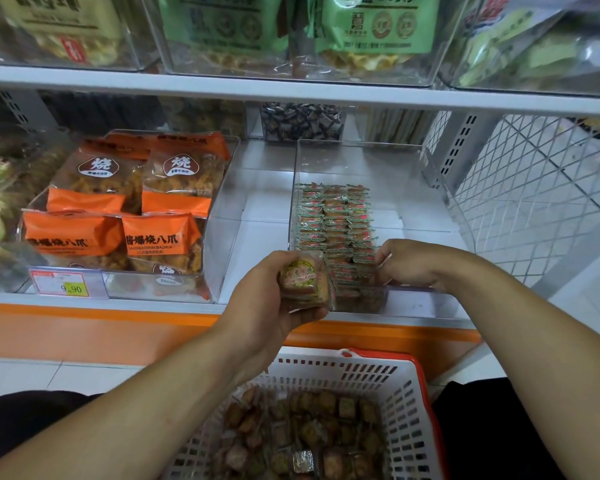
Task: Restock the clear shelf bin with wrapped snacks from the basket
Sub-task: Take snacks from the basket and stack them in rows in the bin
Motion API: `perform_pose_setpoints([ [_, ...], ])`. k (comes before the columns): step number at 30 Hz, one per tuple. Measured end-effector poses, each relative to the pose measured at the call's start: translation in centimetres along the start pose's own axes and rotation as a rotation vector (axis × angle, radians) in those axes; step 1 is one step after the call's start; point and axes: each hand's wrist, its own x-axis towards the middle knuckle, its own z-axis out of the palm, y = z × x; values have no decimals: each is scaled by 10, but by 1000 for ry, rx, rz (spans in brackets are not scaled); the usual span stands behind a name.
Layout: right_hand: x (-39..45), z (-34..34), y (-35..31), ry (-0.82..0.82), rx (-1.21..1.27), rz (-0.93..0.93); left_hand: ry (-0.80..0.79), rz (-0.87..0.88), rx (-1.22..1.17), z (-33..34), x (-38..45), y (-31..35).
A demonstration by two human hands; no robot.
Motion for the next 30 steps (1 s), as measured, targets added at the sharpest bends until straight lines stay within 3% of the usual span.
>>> perform_pose_setpoints([
  [2, -16, -4, -6, 212, -85, -132, 13, 4, -40, 0, -2, 3],
  [4, -38, -1, -17, 344, 126, -305, 20, 25, -61, 1, -2, 3],
  [7, -72, 18, -33, 147, 476, -451, -48, 85, -2, 1, -3, 3],
  [9, -80, 31, -37, 77, 455, -519, -99, 131, 69, 2, -4, 1],
  [11, -82, 39, -39, 112, 410, -571, -120, 166, 89, 2, -6, 0],
  [16, -81, 32, -33, 154, 650, -508, -83, 155, 6, -1, -4, 4],
  [22, -85, 23, -29, -38, 1029, -399, -95, 252, 5, -1, -5, 7],
  [26, -86, 31, -27, -127, 1078, -390, -102, 333, 49, 1, -6, 6],
  [30, -87, 39, -26, -170, 1090, -405, -142, 357, -72, 2, -2, 3],
])
